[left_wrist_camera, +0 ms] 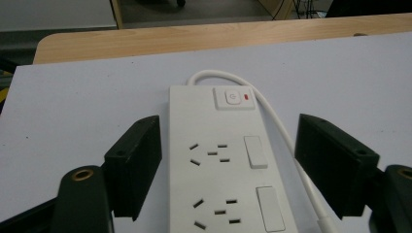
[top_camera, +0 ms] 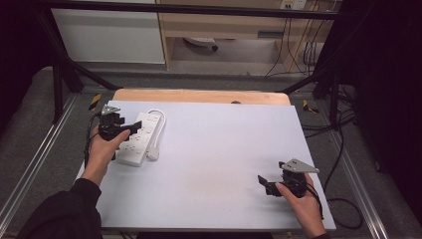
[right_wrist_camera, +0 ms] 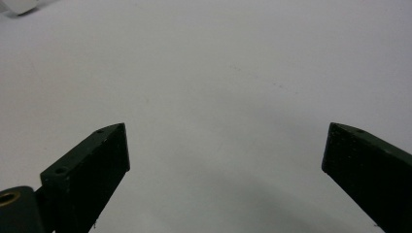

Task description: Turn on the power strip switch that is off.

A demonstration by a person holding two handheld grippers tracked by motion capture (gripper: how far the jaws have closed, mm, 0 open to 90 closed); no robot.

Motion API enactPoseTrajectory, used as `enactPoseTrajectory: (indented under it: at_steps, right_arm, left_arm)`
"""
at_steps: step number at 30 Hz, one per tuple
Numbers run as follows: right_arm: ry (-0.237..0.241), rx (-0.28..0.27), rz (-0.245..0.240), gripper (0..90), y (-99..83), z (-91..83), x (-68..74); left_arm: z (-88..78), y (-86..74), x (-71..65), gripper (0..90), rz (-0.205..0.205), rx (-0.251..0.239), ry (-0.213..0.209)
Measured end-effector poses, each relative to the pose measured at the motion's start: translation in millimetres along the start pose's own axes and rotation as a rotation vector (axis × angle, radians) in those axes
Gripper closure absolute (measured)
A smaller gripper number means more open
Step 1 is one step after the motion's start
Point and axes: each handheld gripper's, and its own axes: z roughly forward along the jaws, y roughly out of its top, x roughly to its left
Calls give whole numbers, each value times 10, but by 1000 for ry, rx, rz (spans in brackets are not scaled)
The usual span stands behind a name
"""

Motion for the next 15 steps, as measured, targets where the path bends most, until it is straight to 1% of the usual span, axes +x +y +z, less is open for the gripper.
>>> enactPoseTrajectory:
  at_steps: [2,4,8,12,13,15]
  right_arm:
    - [-1,-1,4,37,0,-1,0]
    - [-1,-2,2,37,-1,-1,-3]
    - [1,2,4,37,-1,2,-3]
    - [1,0,4,37,-2,0,-5]
    - [2,-1,11,37,-2,-2,-5]
    - [1,-1,10,37,-2,-1,-8]
  left_arm:
    - [14,-4,-5,305,2,5,1]
    - [31,-9,-19,327,13,13,3]
    - [69,-16,-38,349,19,28,-4]
    - [89,-19,-34,369,10,26,-8]
    - [97,-22,-33,381,11,26,-9]
    - [106,-28,-29,421,20,31,-6]
